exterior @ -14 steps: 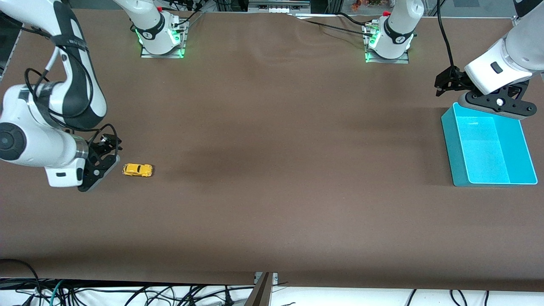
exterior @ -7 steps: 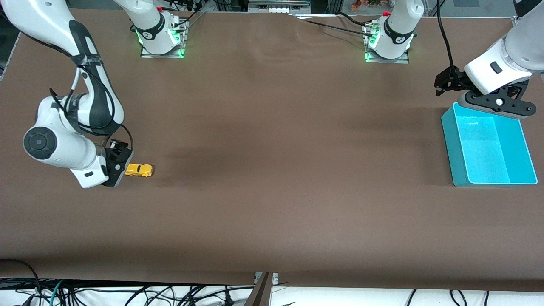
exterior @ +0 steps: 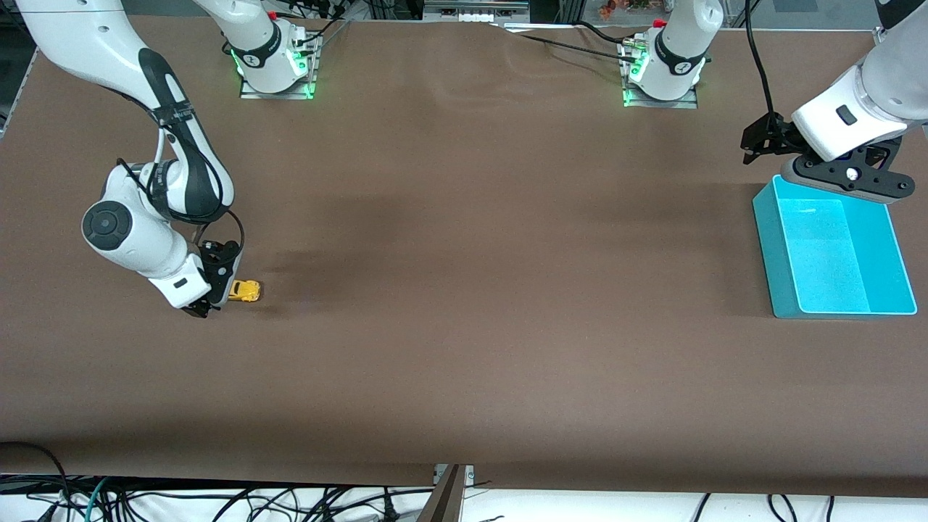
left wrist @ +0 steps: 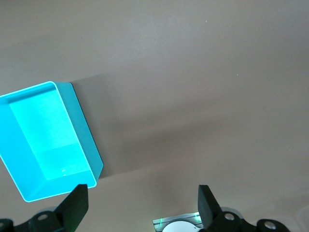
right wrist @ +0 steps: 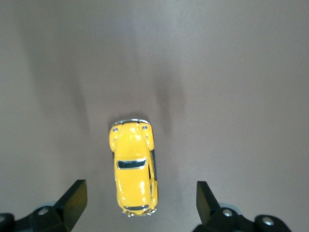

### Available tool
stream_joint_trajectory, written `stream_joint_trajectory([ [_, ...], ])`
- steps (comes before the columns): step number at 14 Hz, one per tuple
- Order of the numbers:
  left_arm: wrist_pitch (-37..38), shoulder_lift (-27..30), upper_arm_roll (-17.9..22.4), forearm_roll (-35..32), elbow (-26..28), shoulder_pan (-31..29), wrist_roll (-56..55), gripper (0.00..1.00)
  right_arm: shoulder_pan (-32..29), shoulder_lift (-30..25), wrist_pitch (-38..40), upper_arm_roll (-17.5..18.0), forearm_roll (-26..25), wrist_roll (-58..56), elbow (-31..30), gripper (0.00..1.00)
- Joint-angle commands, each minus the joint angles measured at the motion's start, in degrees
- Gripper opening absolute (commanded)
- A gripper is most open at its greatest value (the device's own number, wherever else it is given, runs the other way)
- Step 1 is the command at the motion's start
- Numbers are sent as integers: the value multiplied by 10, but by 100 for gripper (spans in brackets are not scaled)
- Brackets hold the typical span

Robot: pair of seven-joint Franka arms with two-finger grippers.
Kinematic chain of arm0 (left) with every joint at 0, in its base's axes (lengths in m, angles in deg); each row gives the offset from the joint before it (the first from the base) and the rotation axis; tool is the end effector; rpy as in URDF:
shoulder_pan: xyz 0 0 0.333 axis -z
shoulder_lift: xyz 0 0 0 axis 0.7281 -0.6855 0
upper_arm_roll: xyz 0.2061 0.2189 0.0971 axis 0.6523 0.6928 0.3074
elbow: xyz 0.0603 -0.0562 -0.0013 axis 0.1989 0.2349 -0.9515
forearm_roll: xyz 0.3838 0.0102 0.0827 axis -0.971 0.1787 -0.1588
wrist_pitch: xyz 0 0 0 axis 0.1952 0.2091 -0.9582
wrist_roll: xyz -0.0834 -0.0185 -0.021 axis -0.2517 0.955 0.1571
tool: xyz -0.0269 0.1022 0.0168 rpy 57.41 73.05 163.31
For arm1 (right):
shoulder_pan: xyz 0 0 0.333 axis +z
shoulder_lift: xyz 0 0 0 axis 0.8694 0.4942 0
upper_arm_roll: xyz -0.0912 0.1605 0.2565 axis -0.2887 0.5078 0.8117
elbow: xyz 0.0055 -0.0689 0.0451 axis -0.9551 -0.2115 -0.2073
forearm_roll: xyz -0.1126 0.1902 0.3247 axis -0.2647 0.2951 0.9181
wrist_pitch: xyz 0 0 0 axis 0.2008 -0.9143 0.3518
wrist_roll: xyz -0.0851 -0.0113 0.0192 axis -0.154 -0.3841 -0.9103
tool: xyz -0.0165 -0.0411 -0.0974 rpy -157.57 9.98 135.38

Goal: Wind and store yellow beetle car
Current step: 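Close the right gripper around the yellow car's body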

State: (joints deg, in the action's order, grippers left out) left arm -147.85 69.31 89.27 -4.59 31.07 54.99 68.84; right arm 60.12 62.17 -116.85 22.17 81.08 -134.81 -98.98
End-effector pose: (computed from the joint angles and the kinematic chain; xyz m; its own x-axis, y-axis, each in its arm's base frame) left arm 0.5470 -0.0710 0.6082 0.9534 -0.2538 -0.1634 -0.2624 -0.9644 -0.0332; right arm 0.6205 0.0118 0.2398 0.1235 0.9917 -0.0352 0.9913 -0.1217 0.0497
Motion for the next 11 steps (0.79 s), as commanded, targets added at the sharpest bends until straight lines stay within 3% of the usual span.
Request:
stream_joint_trajectory([
  [1,12,-1,1,4,-13,2,-1,100,-19,-9,-56,2,-2,-42,-38,100],
  [11,12,-1,2,4,-13,2,-1,100,-19,27,-105,6,-3,-50,-47,100],
])
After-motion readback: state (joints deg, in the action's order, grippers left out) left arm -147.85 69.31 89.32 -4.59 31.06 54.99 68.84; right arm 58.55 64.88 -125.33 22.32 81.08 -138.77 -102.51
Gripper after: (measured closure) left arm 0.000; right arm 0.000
